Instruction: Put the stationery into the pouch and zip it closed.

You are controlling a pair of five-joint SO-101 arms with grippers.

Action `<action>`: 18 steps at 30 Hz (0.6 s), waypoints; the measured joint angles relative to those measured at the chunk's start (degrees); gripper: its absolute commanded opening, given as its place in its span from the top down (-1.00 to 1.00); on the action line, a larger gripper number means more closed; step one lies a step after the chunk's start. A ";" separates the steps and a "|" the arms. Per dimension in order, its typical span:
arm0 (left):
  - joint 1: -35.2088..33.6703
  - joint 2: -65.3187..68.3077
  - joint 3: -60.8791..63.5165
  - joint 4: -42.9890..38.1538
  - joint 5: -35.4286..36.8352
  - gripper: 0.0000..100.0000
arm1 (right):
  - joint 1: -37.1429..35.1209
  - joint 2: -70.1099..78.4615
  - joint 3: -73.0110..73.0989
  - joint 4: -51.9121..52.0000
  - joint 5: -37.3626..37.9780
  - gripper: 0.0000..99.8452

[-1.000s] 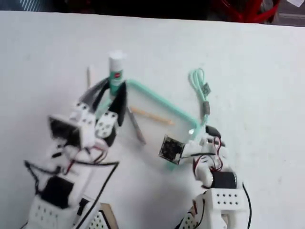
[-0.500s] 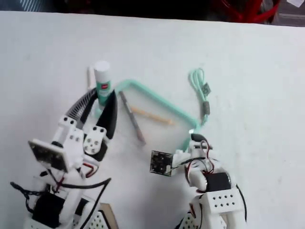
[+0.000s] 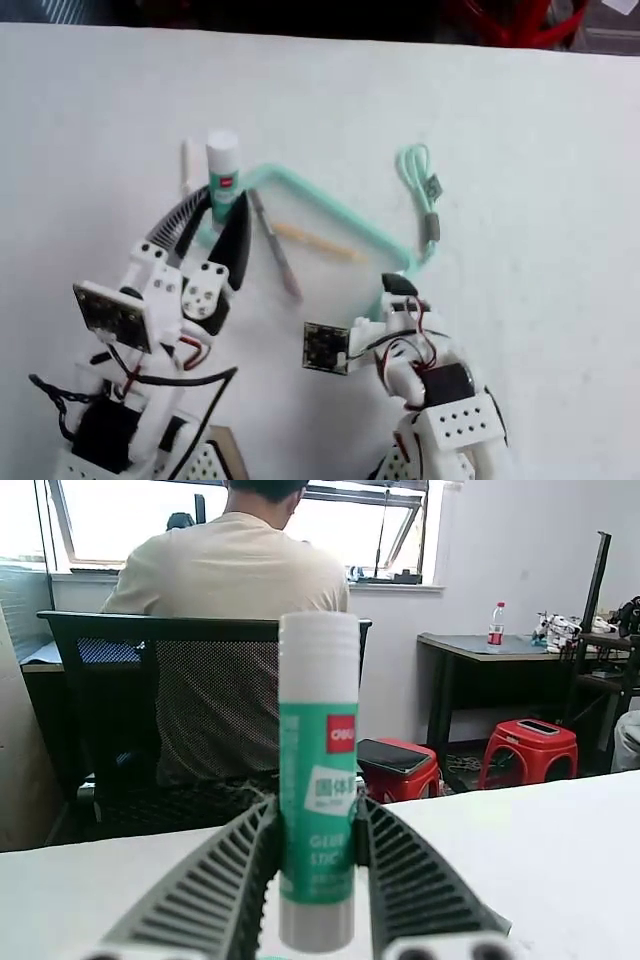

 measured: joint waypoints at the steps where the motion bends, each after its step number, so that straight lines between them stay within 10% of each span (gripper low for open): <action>1: 0.00 0.00 0.00 0.00 0.00 0.96 | 0.00 0.00 0.00 0.00 0.00 0.53; 18: 0.00 0.00 0.00 0.00 0.00 0.96 | 1.49 0.00 2.46 -7.30 1.14 0.54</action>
